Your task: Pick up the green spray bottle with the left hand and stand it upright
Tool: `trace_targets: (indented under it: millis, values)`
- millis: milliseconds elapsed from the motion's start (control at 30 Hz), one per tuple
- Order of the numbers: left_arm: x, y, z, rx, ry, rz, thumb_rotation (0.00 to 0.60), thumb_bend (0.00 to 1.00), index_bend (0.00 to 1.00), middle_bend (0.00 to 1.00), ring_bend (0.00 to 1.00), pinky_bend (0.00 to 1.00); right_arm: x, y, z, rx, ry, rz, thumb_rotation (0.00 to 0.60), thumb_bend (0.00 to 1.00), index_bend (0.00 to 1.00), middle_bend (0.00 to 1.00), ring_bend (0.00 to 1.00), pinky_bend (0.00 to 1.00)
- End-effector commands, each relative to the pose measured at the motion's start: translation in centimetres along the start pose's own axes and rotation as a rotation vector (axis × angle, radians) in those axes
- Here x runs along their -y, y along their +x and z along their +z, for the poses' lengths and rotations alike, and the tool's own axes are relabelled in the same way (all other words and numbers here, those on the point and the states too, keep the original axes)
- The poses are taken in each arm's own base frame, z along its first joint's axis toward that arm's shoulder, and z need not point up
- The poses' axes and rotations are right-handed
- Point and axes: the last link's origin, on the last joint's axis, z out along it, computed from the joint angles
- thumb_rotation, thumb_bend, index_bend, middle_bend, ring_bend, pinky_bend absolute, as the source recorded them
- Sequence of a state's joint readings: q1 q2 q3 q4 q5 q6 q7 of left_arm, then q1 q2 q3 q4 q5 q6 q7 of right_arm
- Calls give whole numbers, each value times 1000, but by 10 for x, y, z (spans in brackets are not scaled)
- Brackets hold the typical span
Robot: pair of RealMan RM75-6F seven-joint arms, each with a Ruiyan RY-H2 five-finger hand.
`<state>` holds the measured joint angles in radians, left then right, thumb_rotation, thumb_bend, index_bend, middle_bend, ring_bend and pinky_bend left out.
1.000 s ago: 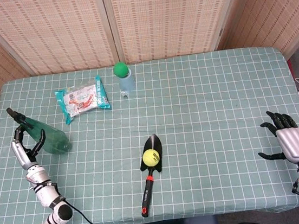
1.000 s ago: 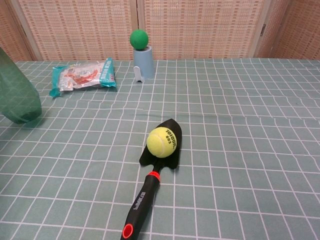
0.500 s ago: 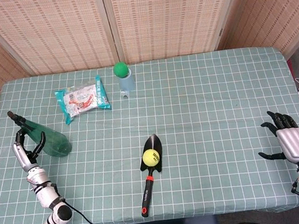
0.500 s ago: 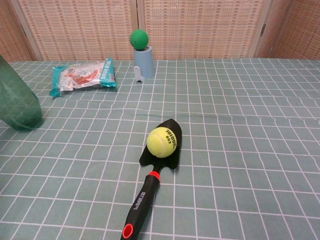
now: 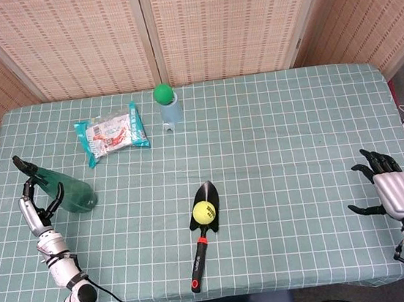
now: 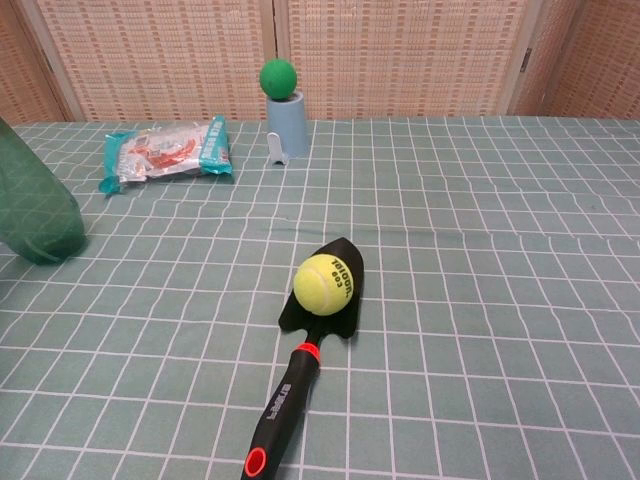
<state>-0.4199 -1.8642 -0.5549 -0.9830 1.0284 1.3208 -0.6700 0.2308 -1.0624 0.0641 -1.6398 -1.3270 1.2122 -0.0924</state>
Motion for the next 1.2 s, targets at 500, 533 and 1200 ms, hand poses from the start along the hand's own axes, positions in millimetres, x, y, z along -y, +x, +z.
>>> trace_targets:
  millis: [500, 533, 1200]
  values:
    - [-9, 9, -31, 148, -36, 51, 600, 100, 0, 1, 0, 18, 0, 5, -2, -12, 22, 91, 600, 0, 289, 0, 0, 87]
    - [-10, 10, -33, 156, -39, 57, 600, 100, 0, 0, 0, 13, 0, 5, -2, -12, 24, 99, 600, 0, 289, 0, 0, 87]
    - [-33, 76, -35, 30, -71, 180, 600, 105, 0, 0, 0, 1, 5, 14, -6, 10, 113, 236, 600, 0, 289, 0, 0, 93]
